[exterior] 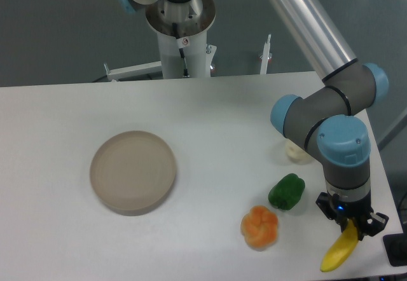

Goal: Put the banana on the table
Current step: 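Lift the held yellow banana up from the table edge with the gripper, then carry the banana over the table toward the space beside the plate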

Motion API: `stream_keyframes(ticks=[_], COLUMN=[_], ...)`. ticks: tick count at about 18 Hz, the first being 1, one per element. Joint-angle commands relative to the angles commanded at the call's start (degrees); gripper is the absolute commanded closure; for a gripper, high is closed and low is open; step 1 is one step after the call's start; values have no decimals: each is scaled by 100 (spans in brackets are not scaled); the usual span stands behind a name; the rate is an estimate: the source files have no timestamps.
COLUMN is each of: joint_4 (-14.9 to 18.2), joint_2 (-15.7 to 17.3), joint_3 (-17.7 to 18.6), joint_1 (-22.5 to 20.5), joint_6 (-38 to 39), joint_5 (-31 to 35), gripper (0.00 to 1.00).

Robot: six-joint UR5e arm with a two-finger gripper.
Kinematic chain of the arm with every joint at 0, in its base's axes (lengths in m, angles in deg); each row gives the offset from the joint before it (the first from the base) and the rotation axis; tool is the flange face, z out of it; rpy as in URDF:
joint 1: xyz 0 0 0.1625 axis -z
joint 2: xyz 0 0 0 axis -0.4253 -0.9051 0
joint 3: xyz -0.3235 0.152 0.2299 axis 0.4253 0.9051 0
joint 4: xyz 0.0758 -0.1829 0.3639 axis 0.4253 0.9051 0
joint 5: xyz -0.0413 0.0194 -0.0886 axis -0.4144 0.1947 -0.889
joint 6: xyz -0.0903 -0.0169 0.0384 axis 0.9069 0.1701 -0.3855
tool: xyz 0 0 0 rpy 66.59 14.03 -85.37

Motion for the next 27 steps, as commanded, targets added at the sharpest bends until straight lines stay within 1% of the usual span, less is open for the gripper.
stream_keyframes(ticks=[5, 10, 13, 14, 15, 19, 21, 22, 24, 26, 27], joint_4=[0, 9, 114, 288, 551, 1255, 1616, 1713, 1758, 1767, 1767], joint_2=[17, 53, 324, 560, 832, 1545, 1818, 1898, 2117, 2494, 2714], joint_3=[52, 17, 96, 253, 437, 974, 1264, 1448, 1843, 2405, 2678], joint_1=[0, -9, 61, 122, 123, 123, 71, 62, 9, -52, -166], joint_6=[17, 26, 88, 97, 97, 70, 0, -9, -244, -614, -694], joint_5=[-9, -9, 17, 18, 18, 9, -26, -79, -228, -482, -675], gripper=[75, 75, 75, 75, 75, 75, 75, 76, 78, 78, 78])
